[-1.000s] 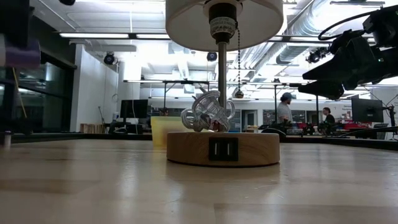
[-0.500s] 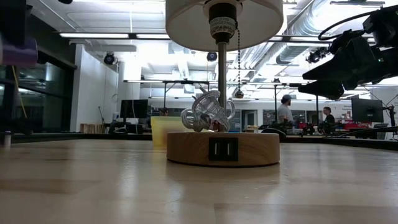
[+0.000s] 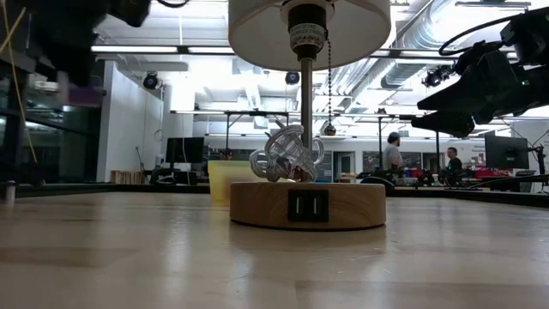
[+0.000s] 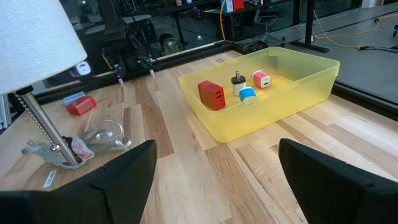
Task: Pick & Place Office items
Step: Put the purple charger adapter into the yellow bin
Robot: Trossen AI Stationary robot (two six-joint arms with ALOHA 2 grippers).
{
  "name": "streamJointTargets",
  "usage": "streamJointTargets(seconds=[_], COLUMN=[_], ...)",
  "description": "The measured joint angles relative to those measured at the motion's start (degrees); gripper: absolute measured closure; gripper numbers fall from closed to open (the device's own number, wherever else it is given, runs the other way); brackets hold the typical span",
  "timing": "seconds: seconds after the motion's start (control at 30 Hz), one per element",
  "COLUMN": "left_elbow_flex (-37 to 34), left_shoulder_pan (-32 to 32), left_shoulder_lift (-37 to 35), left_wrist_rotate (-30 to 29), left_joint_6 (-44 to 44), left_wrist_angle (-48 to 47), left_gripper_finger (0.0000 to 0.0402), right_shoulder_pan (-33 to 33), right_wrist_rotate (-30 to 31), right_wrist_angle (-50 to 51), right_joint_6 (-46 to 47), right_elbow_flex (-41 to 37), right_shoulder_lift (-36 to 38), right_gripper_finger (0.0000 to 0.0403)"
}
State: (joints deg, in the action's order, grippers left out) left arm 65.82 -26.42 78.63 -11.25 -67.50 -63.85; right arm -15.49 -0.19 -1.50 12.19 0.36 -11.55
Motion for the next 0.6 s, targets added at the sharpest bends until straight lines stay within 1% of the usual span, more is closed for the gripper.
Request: streamJointTargets(seconds=[0.3,0.43,0.6], left_elbow_flex=[0.00,0.00,0.00], left_shoulder_pan=[10.53,16.20,24.68], left_shoulder_lift=[-2.90,-3.47,-3.56], left_wrist_rotate=[3.50,5.38,9.27], left_joint_6=[16.03,23.54,33.18], left_wrist_angle=[-1.27,-1.55,-1.53], left_gripper_finger=[0.0281,0.0281,0.0281], right_shoulder_pan=[0.00,0.00,0.00], right_wrist_rotate=[0.00,0.00,0.00], right_wrist_angle=[0.00,0.00,0.00], right_joint_6=[0.02,0.00,0.00], right_elbow_flex=[0.00,0.00,0.00], right_shoulder_lift=[0.00,0.00,-0.02], right_gripper_finger=[0.0078,0.0078,0.0078])
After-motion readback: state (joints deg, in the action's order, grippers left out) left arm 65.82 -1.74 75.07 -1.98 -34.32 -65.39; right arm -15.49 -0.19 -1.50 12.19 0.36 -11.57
